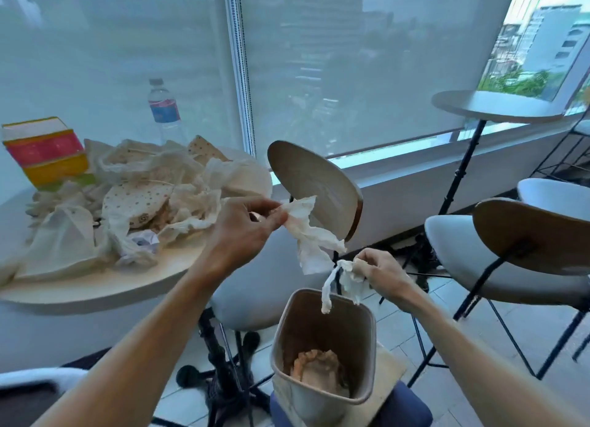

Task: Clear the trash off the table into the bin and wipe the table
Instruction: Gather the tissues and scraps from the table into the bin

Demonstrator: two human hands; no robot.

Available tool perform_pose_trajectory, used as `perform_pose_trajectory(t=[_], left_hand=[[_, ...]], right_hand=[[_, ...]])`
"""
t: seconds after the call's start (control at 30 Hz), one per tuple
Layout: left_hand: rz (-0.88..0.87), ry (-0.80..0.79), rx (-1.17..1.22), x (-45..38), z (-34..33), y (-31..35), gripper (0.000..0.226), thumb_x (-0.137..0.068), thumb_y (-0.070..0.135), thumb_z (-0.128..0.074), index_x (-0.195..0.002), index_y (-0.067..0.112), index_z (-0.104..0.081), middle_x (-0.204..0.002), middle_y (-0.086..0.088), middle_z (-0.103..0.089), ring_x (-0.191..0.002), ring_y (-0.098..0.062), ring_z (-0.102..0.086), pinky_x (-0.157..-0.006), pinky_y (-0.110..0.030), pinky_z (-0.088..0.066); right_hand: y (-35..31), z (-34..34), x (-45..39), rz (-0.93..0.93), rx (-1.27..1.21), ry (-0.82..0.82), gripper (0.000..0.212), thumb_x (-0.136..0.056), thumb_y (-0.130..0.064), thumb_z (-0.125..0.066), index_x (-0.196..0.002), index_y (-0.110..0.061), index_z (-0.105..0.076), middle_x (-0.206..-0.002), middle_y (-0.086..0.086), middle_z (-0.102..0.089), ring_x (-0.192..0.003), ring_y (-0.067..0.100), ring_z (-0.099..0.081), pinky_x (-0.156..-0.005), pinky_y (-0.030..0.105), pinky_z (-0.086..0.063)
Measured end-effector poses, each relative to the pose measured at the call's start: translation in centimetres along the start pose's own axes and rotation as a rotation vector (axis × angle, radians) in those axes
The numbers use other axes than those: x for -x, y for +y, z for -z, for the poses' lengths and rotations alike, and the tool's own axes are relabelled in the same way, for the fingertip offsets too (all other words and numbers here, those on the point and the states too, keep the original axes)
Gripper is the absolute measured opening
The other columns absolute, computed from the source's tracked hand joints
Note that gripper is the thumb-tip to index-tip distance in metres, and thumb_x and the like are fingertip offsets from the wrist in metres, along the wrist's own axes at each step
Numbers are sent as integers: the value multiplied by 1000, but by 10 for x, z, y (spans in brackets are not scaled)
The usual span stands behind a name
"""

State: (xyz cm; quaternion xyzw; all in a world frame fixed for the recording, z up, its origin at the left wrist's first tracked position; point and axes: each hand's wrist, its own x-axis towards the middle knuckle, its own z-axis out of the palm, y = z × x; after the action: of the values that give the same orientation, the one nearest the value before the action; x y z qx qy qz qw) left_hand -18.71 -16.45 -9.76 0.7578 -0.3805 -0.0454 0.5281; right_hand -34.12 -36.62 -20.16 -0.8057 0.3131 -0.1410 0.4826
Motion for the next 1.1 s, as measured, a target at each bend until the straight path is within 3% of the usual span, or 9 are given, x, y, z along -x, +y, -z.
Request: perform_pose_trajectory(t=[0.1, 0.23, 0.37, 0.47, 0.53, 0.67, 0.8, 0.93, 1.1], left_hand=[[35, 24, -91, 13, -27, -14, 4, -85, 30, -72, -88, 33, -72, -81, 8, -69, -55, -2, -50, -59, -23, -46], [198, 53, -188, 36, -57, -35, 6, -84, 32, -74, -89, 33, -71, -83, 9, -68, -56, -4, -50, -62, -19, -44], [360, 47, -224, 62, -81, -56, 12, -82, 28, -74, -82, 37, -67, -81, 9, -67, -68, -4, -58, -67, -22, -44], [441, 22, -251, 79, -99, -66, 4, -84, 26, -72, -88, 28, -71, -83, 7, -68, -79, -6, -61, -68, -16, -45], [475, 15, -281, 88, -110, -70, 13, -84, 27, -72, -95, 21, -74, -84, 7, -68, -80, -6, -62, -68, -14, -44], [540, -24, -318, 97, -118, -68, 40, -78, 30, -76, -117, 27, -67, -100, 5, -64, -90, -9, -60, -81, -19, -43], [505, 10, -305, 88, -97, -49, 47, -77, 31, -72, -124, 32, -62, -116, 6, -61, -91, -7, -56, -89, -26, -46], [371, 110, -316, 71, -58, -16, 32, -83, 30, -71, -114, 33, -66, -105, 11, -64, -63, -1, -49, -68, -17, -41], [232, 238, -368, 59, -7, 22, 21, -82, 30, -74, -102, 32, -70, -90, 16, -67, -68, 11, -56, -61, -6, -42]], right_hand=[[30, -8, -6, -7, 92, -173, 15, -88, -21, -60, -74, -16, -63, -75, 3, -62, -67, 13, -54, -63, 29, -45], [57, -14, -17, -13, 257, -414, 8, -89, -26, -63, -91, -21, -69, -91, -3, -67, -82, 8, -61, -67, 20, -47], [58, -11, -30, 21, 328, -429, 16, -89, -23, -62, -102, -21, -71, -98, -4, -68, -88, 8, -61, -65, 17, -43], [48, -8, -39, 34, 267, -439, 16, -89, -24, -62, -102, -21, -70, -99, -2, -69, -92, 12, -63, -77, 24, -52], [39, -6, -43, 68, 246, -435, 18, -90, -23, -61, -104, -20, -70, -99, -2, -69, -93, 12, -64, -85, 26, -52], [9, -2, -48, 158, 161, -440, 16, -92, -21, -61, -105, -19, -70, -96, -2, -67, -92, 12, -63, -85, 27, -52], [-32, 5, -49, 294, 66, -430, 12, -93, -22, -62, -103, -22, -70, -96, -1, -68, -91, 11, -62, -77, 20, -48], [-76, 1, -52, 401, 12, -388, 11, -92, -18, -62, -96, -24, -70, -86, -1, -67, -81, 10, -60, -71, 20, -46], [-123, -19, -50, 494, -7, -338, 12, -91, -16, -63, -98, -16, -72, -87, 4, -70, -76, 11, -62, -71, 25, -52]])
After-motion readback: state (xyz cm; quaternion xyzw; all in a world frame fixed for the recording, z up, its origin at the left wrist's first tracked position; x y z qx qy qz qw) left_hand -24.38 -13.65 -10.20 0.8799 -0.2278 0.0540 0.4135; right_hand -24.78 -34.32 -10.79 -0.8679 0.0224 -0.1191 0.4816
